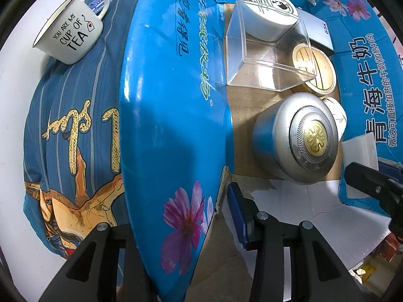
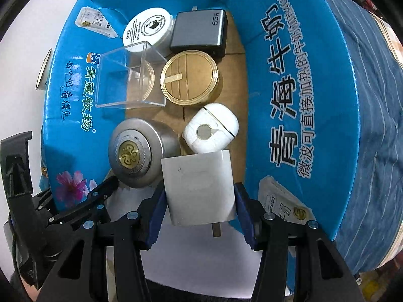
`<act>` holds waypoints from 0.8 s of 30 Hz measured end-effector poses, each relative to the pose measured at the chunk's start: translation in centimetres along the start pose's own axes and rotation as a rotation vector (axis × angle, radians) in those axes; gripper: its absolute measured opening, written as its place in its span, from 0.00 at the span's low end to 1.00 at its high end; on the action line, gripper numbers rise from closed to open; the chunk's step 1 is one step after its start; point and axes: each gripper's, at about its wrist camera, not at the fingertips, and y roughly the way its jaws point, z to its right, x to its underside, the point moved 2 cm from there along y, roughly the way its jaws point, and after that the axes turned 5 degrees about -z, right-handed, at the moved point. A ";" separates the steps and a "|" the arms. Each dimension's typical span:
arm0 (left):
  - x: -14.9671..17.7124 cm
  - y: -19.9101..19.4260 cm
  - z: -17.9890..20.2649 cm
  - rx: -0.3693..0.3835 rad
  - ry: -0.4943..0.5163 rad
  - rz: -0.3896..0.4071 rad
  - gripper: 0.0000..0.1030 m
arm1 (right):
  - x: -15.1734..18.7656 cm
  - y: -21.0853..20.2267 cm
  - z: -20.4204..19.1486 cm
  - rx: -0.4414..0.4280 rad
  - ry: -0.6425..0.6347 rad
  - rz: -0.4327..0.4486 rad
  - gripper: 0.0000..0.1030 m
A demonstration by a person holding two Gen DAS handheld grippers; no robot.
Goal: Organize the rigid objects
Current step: 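Carry the charger into the box and release it beside the canister, then move the right gripper back to the car keys on the bed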
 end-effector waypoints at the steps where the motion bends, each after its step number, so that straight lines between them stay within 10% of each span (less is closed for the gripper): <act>1: 0.0 0.0 0.0 0.000 0.001 0.000 0.37 | 0.1 -0.3 -0.1 -0.008 -0.011 0.004 0.58; 6: 0.0 0.0 0.1 -0.009 0.004 -0.001 0.38 | 0.7 -2.6 -1.1 0.008 -0.061 0.064 0.99; 24: -0.1 0.1 0.2 -0.010 0.003 -0.001 0.38 | 1.6 -12.2 1.4 0.034 -0.011 0.293 0.99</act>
